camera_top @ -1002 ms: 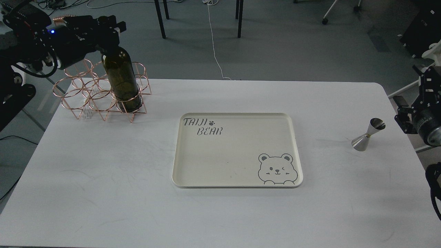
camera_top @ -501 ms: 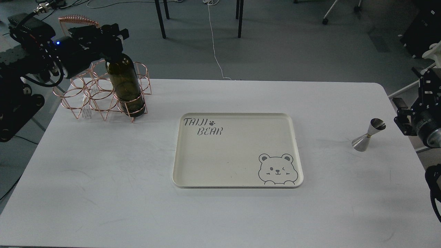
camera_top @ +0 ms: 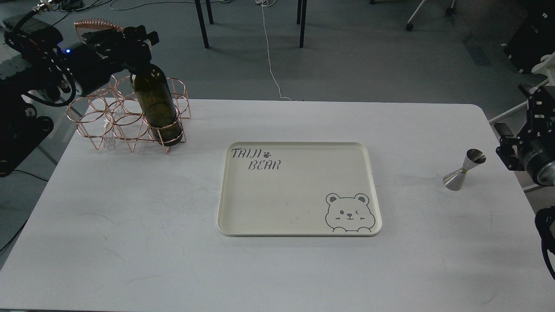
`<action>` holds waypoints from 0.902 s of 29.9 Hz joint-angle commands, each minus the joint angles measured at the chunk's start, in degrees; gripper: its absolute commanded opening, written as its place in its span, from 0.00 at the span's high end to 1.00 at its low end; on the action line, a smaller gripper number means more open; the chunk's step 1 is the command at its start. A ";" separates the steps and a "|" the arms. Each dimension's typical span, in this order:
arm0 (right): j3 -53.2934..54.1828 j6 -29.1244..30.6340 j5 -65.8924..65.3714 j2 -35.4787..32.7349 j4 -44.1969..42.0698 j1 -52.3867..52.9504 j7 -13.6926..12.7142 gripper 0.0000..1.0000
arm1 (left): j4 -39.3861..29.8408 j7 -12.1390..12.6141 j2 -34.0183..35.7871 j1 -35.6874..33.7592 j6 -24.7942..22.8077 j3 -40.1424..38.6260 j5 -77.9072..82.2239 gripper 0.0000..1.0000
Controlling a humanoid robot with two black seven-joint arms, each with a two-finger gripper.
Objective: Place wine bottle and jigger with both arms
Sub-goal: 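Hold the bottle in the rack with the left gripper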
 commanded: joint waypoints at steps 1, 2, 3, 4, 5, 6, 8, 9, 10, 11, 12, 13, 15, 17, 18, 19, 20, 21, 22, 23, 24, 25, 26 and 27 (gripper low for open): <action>0.00 0.00 -0.09 0.00 0.00 0.00 0.00 0.06 | 0.00 -0.18 0.09 -0.01 -0.17 0.40 0.25 0.56; 0.00 0.00 -0.09 0.00 0.00 0.00 0.00 0.06 | 0.00 0.13 0.09 -0.01 -0.17 0.58 0.43 0.76; 0.00 0.00 -0.09 0.00 0.00 0.00 0.00 0.06 | 0.00 0.22 0.09 -0.10 -0.26 0.58 0.52 0.91; 0.00 0.00 0.00 0.00 -0.09 0.00 0.00 0.06 | 0.00 0.40 0.09 -0.10 -0.26 0.67 0.52 0.93; 0.00 0.00 0.00 0.00 -0.09 0.00 0.00 0.06 | 0.00 0.40 0.18 -0.10 -0.26 0.75 0.61 0.94; 0.00 0.00 0.00 0.00 -0.09 0.00 0.00 0.06 | 0.00 0.40 0.27 -0.10 -0.26 0.84 0.61 0.95; -0.08 0.00 0.00 0.00 -0.09 0.00 0.00 0.06 | 0.08 0.40 0.27 -0.19 -0.26 0.84 0.61 0.95; 0.00 0.00 -0.09 0.00 -0.09 0.00 0.00 0.06 | 0.08 0.40 0.27 -0.28 -0.26 0.84 0.61 0.91; -0.08 0.00 -0.09 0.09 -0.09 0.00 0.00 0.06 | 0.08 0.40 0.18 -0.28 -0.26 0.76 0.52 0.84; -0.08 0.09 0.00 0.09 -0.09 0.00 0.00 0.06 | 0.08 0.40 0.09 -0.36 -0.26 0.67 0.52 0.68; -0.08 0.00 0.00 0.09 -0.09 0.00 0.00 0.06 | 0.17 0.58 -0.08 -0.37 -0.09 0.58 0.52 0.51; -0.08 0.00 -0.09 0.09 -0.09 0.00 0.00 0.06 | 0.35 0.75 -0.08 -0.37 -0.08 0.67 0.52 0.24; -0.08 0.00 -0.09 0.09 0.00 0.00 0.00 0.06 | 0.44 0.75 -0.17 -0.37 -0.08 0.75 0.43 0.02; -0.08 0.00 0.00 0.09 0.00 0.00 0.00 0.06 | 0.52 0.75 -0.17 -0.37 -0.08 0.76 0.43 0.02; -0.08 0.00 0.00 0.09 -0.09 0.00 0.00 0.06 | 0.61 0.75 -0.17 -0.37 -0.08 0.76 0.43 0.02; -0.08 0.00 0.00 0.09 -0.09 0.00 0.00 0.06 | 0.70 0.75 -0.17 -0.37 -0.08 0.76 0.26 0.02; -0.08 0.00 0.00 0.09 -0.09 0.00 0.00 0.06 | 0.70 0.75 -0.17 -0.37 -0.17 0.76 0.26 0.02; -0.08 0.09 0.00 0.09 -0.09 0.00 0.00 0.06 | 0.70 0.75 -0.17 -0.37 -0.26 0.84 0.26 0.02; -0.08 0.09 -0.09 0.09 -0.09 0.00 0.00 0.06 | 0.70 0.75 -0.17 -0.37 -0.26 0.84 0.26 0.02; -0.08 0.09 -0.09 0.09 -0.09 0.00 0.00 0.06 | 0.70 0.75 -0.09 -0.37 -0.26 0.84 0.35 0.02; -0.08 0.00 -0.09 0.09 -0.09 0.00 0.00 0.06 | 0.79 0.84 -0.08 -0.37 -0.26 0.93 0.43 0.03; -0.08 0.00 -0.09 0.09 0.00 0.00 0.00 0.06 | 0.79 0.84 0.00 -0.37 -0.17 0.93 0.43 0.10; -0.08 0.00 0.00 0.09 0.00 0.00 0.00 0.06 | 0.70 0.75 0.18 -0.19 -0.17 0.93 0.61 0.23; -0.08 0.00 0.00 0.09 0.00 0.00 0.00 0.06 | 0.70 0.75 0.44 -0.10 -0.26 1.02 0.78 0.33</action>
